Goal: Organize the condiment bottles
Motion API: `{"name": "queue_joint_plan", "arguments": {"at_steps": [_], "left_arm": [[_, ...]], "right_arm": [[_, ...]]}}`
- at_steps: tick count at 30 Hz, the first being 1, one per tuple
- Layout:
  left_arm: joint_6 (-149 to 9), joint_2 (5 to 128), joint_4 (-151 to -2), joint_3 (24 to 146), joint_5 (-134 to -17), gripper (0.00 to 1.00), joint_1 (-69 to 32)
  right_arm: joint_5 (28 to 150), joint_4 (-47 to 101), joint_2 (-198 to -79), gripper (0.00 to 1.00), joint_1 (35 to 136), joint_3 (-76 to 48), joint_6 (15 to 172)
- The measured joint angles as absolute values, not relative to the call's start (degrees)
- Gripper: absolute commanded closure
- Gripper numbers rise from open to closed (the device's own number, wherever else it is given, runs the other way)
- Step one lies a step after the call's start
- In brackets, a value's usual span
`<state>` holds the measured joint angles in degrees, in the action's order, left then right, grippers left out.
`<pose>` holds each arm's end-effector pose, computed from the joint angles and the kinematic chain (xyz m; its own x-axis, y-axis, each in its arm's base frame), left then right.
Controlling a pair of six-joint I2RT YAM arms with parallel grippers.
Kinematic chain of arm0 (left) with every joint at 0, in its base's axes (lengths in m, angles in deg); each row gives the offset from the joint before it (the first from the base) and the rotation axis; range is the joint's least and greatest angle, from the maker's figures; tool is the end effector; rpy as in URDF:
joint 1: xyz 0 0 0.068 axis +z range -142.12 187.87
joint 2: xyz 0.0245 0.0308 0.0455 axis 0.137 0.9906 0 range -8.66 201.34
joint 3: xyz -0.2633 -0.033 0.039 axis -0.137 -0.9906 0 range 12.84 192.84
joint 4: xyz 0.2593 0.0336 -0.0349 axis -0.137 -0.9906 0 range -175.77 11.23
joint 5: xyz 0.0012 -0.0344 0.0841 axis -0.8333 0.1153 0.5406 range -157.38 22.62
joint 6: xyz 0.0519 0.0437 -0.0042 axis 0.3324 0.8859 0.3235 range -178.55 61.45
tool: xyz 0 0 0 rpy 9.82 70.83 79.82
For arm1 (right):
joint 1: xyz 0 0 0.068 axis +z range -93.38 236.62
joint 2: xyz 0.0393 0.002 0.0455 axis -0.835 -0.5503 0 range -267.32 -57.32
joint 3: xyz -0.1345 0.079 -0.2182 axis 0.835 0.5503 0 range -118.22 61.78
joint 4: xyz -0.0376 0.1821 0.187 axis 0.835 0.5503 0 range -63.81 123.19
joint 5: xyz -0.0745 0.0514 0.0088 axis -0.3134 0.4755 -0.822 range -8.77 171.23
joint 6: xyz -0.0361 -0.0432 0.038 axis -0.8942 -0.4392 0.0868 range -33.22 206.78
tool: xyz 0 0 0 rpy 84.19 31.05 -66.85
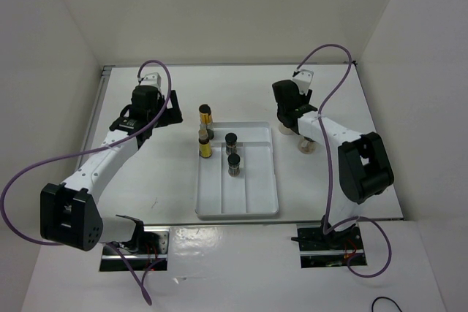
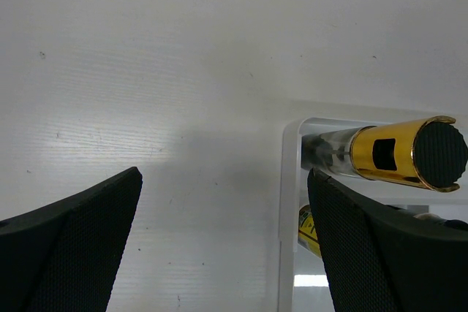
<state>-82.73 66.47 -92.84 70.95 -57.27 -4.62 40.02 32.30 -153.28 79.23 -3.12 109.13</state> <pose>0.3116 -0.0593 0.2830 -0.4869 -0.3051 -0.8184 -0.1462 0.9522 -0.2681 0.3660 0.1135 0.2256 -0.4416 0.1259 -0.8883 0.3928 0.9173 -0.0652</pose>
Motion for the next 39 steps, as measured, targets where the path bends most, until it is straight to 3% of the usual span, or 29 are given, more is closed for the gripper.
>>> {"name": "queue_joint_plan", "arguments": {"at_steps": [12,16,19,39], "left_arm": [[-82.7,66.5,-92.8,70.9,-57.3,0.00,-4.6],[-82.8,66.5,-92.8,70.9,-57.3,0.00,-4.6],[-82.8,66.5,-92.7,70.9,-57.4,0.00,-4.6],[-82.8,65.3,-92.5,70.9,-57.7,0.00,-4.6]], "right_arm": [[41.0,33.8,-153.3,0.62,79.2,-3.0,111.0],[41.4,34.2,-153.3,0.88,79.6,-3.0,111.3],[41.4,34.5,-153.3,1.00,79.7,-3.0,111.6],[44.3,43.0,-147.3,1.00,79.8,-3.5,111.1]]}}
